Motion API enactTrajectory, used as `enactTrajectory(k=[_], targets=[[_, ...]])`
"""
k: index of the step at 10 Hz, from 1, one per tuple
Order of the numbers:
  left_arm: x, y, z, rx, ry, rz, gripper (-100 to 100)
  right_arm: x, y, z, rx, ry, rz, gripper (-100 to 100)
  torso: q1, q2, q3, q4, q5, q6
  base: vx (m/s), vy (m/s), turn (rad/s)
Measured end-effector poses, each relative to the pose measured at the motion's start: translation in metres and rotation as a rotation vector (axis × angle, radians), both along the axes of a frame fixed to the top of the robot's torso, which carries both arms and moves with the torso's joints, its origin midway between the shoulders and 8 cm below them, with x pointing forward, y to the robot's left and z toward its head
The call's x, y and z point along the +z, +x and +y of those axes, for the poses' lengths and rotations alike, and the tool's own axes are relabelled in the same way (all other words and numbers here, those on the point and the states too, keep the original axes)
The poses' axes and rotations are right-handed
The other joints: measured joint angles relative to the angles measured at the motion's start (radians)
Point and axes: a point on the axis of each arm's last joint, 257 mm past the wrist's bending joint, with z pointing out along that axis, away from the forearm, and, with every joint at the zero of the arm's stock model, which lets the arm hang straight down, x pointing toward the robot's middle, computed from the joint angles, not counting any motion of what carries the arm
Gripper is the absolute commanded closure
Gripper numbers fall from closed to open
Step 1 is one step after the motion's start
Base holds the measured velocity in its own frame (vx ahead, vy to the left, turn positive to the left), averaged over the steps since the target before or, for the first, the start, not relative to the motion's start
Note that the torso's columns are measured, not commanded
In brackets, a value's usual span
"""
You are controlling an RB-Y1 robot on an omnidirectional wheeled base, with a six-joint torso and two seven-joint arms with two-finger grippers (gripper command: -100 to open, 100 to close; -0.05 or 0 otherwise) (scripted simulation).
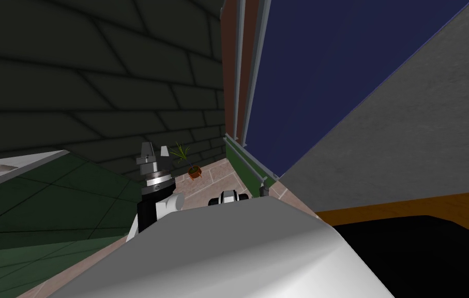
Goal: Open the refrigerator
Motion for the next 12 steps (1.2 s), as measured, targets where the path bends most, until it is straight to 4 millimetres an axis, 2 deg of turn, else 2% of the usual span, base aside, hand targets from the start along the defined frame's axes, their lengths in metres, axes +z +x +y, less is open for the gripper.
enactTrajectory(k=[5, 7, 12], targets=[[0.0, 0.0, 0.0, 0.0, 0.0, 0.0, 0, 0.0, -0.001, -0.002, 0.001, -0.009, 0.002, 100, 0.0, 0.0, 0.0, 0.0, 0.001, 0.001, -0.019, 0.018, 0.002], [0.0, 0.0, 0.0, 0.0, 0.0, 0.0, 0, 0.005, 0.013, -0.009, -0.008, -0.017, -0.008, 100, 0.005, 0.004, 0.002, 0.0, 0.001, 0.001, -0.107, 0.111, 0.018], [0.0, 0.0, 0.0, 0.0, 0.0, 0.0, 0, 0.004, 0.03, -0.015, -0.017, -0.013, 0.011, 100, 0.001, 0.0, -0.001, 0.001, 0.002, 0.0, -0.06, 0.072, 0.003]])
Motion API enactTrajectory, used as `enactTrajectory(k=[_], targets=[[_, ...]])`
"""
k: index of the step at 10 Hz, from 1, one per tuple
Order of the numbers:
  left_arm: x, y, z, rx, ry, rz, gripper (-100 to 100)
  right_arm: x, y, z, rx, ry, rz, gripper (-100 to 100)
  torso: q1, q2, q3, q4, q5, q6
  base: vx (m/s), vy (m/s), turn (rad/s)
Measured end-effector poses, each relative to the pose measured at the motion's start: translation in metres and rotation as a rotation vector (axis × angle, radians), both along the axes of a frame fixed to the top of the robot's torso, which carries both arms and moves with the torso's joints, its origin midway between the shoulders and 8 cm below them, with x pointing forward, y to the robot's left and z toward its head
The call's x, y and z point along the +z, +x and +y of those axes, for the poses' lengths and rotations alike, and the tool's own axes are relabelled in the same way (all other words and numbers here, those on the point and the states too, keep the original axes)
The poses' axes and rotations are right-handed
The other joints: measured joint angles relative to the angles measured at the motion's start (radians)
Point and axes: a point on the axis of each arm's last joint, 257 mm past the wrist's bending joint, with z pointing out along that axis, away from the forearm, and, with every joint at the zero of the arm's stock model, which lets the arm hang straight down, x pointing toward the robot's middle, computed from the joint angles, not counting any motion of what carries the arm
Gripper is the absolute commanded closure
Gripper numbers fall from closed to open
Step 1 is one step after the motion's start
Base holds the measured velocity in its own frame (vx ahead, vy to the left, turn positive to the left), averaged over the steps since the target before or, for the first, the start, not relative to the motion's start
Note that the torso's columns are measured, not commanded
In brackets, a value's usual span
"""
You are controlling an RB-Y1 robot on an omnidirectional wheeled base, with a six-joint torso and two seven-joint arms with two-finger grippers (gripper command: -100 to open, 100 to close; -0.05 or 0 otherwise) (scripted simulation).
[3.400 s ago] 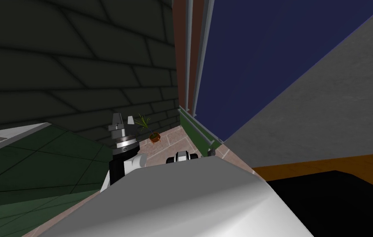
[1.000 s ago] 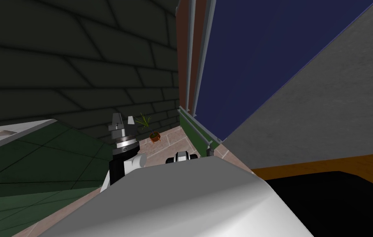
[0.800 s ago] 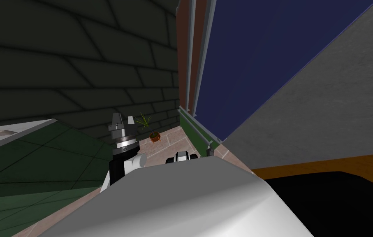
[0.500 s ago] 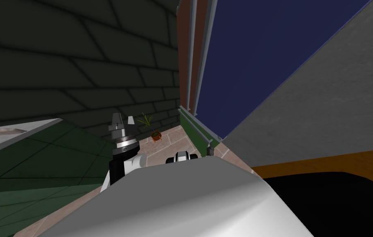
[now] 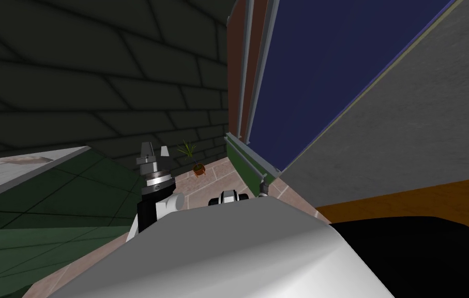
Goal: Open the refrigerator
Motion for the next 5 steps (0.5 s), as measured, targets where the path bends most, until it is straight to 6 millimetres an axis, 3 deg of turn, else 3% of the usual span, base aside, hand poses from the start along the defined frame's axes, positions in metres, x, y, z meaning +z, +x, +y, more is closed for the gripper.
enactTrajectory(k=[5], targets=[[0.0, 0.0, 0.0, 0.0, 0.0, 0.0, 0, 0.002, 0.017, -0.005, -0.005, 0.0, 0.006, 100, 0.003, 0.001, 0.0, 0.001, 0.002, 0.001, -0.07, 0.098, -0.001]])
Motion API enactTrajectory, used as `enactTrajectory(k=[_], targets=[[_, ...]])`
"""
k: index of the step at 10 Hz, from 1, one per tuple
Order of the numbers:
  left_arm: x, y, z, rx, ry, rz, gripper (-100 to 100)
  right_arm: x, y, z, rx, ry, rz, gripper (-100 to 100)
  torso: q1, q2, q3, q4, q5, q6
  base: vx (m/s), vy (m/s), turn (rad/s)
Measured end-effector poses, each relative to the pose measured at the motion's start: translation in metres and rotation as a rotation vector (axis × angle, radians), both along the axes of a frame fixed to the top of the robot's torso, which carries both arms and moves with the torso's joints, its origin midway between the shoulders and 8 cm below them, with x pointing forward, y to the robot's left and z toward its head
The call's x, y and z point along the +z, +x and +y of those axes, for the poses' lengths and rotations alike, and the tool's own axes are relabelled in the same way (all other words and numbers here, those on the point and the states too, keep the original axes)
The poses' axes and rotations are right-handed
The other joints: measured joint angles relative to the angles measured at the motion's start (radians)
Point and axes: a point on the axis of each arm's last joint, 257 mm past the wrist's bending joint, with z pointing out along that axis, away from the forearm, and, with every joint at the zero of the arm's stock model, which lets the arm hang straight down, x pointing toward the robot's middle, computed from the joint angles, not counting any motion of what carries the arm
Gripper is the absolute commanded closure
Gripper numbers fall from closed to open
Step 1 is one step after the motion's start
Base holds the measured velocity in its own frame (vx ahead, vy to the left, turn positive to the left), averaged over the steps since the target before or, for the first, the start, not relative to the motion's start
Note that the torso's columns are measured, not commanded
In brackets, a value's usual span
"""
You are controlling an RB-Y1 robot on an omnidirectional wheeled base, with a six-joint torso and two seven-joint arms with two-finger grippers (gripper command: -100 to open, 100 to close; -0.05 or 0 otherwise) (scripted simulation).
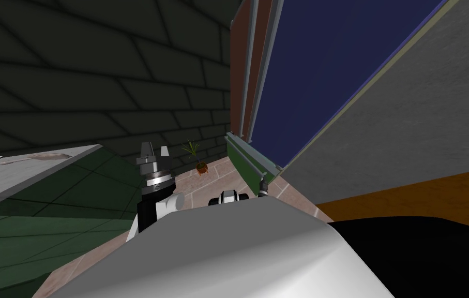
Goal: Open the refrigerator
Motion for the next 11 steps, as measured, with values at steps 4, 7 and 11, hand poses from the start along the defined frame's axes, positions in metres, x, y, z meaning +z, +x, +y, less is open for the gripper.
enactTrajectory(k=[4, 7, 11], targets=[[0.0, 0.0, 0.0, 0.0, 0.0, 0.0, 0, -0.002, 0.003, 0.008, 0.003, 0.001, 0.011, 100, -0.001, -0.003, -0.001, -0.002, -0.002, -0.001, -0.062, 0.157, -0.015], [0.0, 0.0, 0.0, 0.0, 0.0, 0.0, 0, 0.0, 0.006, 0.011, 0.004, -0.002, 0.003, 100, 0.002, 0.0, 0.001, -0.001, -0.001, -0.002, -0.075, 0.158, -0.017], [0.0, 0.0, 0.0, 0.0, 0.0, 0.0, 0, -0.003, 0.009, 0.021, 0.014, 0.003, 0.013, 100, -0.006, -0.003, -0.002, 0.0, 0.0, 0.001, -0.066, 0.113, -0.008]])
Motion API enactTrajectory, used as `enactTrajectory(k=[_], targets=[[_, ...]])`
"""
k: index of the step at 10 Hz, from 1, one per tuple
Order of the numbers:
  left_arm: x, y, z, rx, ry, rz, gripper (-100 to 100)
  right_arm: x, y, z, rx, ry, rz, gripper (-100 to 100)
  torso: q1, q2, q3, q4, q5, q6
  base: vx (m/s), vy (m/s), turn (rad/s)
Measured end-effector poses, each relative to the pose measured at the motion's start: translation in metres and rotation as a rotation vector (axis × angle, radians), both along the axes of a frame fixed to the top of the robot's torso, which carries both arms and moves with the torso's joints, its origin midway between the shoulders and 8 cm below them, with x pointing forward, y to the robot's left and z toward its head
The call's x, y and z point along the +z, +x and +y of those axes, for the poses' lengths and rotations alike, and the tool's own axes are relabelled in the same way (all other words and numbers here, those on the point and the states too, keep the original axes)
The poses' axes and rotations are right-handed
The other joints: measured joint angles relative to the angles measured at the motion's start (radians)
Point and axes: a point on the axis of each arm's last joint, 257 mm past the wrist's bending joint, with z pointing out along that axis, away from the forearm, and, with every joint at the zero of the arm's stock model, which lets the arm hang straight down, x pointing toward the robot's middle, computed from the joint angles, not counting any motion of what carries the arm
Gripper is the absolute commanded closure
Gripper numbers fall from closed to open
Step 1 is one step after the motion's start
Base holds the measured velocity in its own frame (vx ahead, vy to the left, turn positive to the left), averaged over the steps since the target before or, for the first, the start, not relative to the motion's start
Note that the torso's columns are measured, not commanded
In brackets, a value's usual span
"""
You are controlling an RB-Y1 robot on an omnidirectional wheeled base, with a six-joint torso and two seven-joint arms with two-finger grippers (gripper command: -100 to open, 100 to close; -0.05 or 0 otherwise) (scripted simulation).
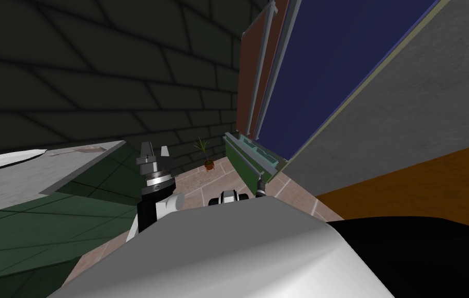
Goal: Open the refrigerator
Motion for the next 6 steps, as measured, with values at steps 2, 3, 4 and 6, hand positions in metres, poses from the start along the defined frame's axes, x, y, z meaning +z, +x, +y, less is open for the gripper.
enactTrajectory(k=[2, 3, 4, 6], targets=[[0.0, 0.0, 0.0, 0.0, 0.0, 0.0, 0, 0.009, 0.014, -0.006, -0.005, -0.009, -0.015, -100, 0.008, 0.007, 0.004, 0.002, 0.003, -0.001, -0.122, 0.074, -0.005], [0.0, 0.0, 0.0, 0.0, 0.0, 0.0, 0, 0.01, 0.023, -0.007, -0.005, -0.008, -0.01, -100, 0.005, 0.009, 0.005, 0.004, 0.003, 0.0, -0.095, 0.001, 0.009], [0.0, 0.0, 0.0, 0.0, 0.0, 0.0, 0, 0.014, 0.033, -0.012, -0.005, -0.009, -0.009, -100, 0.006, 0.009, 0.004, 0.005, 0.004, 0.0, -0.122, 0.009, -0.001], [0.0, 0.0, 0.0, 0.0, 0.0, 0.0, 0, 0.02, 0.061, -0.023, -0.008, -0.013, -0.005, -100, 0.012, 0.009, 0.004, 0.005, 0.006, 0.0, -0.096, 0.029, -0.001]])
